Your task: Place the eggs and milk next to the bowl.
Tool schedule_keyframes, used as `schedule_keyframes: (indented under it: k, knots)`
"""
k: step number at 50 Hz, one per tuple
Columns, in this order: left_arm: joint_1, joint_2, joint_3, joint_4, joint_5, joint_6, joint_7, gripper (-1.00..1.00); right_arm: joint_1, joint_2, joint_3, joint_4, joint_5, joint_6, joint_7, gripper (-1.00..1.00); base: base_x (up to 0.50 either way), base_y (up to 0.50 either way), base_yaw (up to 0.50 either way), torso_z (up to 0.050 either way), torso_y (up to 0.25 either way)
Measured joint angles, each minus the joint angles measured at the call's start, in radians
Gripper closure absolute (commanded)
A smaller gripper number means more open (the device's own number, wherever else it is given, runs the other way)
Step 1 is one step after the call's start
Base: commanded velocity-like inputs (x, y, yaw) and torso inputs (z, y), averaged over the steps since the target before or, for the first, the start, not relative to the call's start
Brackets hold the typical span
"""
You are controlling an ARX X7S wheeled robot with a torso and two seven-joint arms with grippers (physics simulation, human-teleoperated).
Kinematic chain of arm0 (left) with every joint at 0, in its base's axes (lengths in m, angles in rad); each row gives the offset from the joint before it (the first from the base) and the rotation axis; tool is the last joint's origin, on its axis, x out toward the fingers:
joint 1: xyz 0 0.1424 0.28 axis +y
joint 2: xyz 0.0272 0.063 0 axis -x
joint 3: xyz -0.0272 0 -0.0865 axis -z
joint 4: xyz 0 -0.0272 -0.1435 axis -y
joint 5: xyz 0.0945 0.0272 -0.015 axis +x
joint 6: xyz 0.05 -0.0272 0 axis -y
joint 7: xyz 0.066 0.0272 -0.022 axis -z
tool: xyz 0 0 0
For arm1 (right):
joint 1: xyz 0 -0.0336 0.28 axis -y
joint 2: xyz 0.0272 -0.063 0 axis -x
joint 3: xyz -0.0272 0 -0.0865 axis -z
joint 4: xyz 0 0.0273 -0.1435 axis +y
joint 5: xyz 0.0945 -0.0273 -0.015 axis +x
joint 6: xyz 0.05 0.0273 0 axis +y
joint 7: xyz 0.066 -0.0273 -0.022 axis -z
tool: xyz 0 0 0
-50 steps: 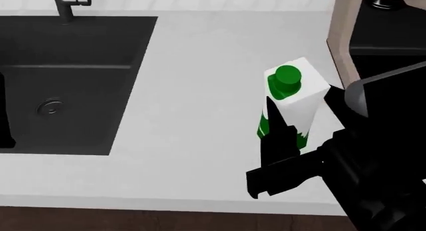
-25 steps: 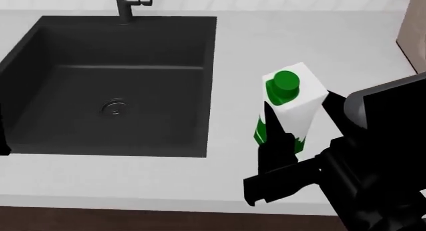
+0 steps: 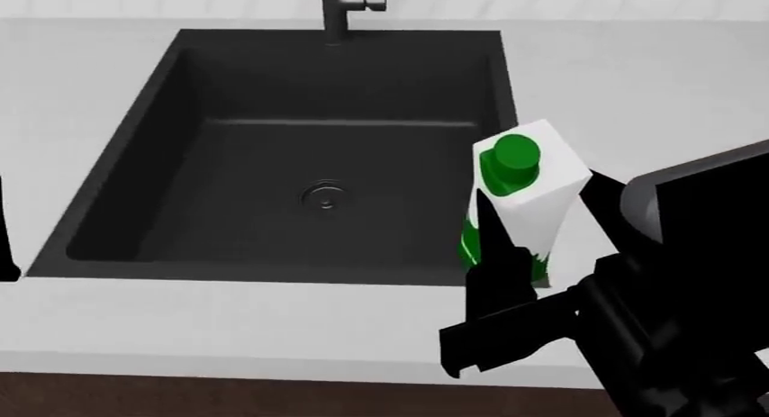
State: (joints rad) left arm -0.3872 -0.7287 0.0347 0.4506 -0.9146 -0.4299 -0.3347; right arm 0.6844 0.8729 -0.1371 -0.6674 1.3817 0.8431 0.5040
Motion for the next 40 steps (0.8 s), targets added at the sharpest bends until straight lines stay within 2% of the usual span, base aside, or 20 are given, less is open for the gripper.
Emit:
schedule_keyframes:
  k: [40]
  knots:
    - [0.007, 0.001, 0.004, -0.007, 0.009, 0.012, 0.008, -1.00, -0.019, -0.002, -0.018, 0.008, -0.028, -0.015, -0.030, 1.00, 0.00, 0.50, 0.00, 0.000, 0.000]
